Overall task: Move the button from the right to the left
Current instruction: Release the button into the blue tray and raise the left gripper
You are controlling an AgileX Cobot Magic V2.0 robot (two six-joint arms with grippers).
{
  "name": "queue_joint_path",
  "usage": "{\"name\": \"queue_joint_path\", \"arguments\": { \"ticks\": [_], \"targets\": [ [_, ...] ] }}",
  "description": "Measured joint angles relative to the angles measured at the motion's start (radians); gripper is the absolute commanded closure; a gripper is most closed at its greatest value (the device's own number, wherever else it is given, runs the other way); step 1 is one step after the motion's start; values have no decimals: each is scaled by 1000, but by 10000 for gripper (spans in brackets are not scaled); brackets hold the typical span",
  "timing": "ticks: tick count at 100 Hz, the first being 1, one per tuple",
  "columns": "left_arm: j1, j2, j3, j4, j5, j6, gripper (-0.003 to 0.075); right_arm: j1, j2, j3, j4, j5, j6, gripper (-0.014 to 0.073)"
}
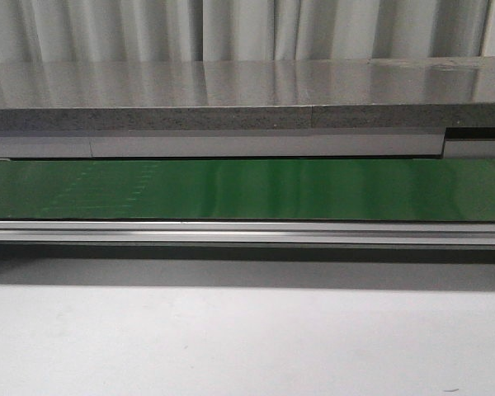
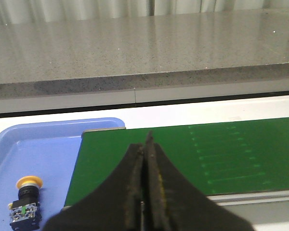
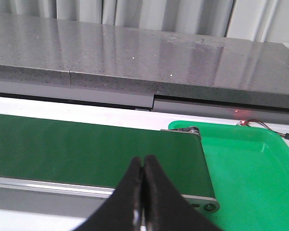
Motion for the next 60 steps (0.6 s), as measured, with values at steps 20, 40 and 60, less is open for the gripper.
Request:
{"name": "queue_joint_path", "arguments": {
  "ticks": [20, 40, 60],
  "targets": [
    [0, -87, 58, 0, -57, 0, 741, 0, 0, 0, 0, 0, 0, 662],
    [0, -137, 127, -4, -111, -13, 741, 0, 0, 0, 0, 0, 0, 662],
    [0, -210, 245, 119, -215, -206, 741, 0, 0, 0, 0, 0, 0, 662]
  ]
}}
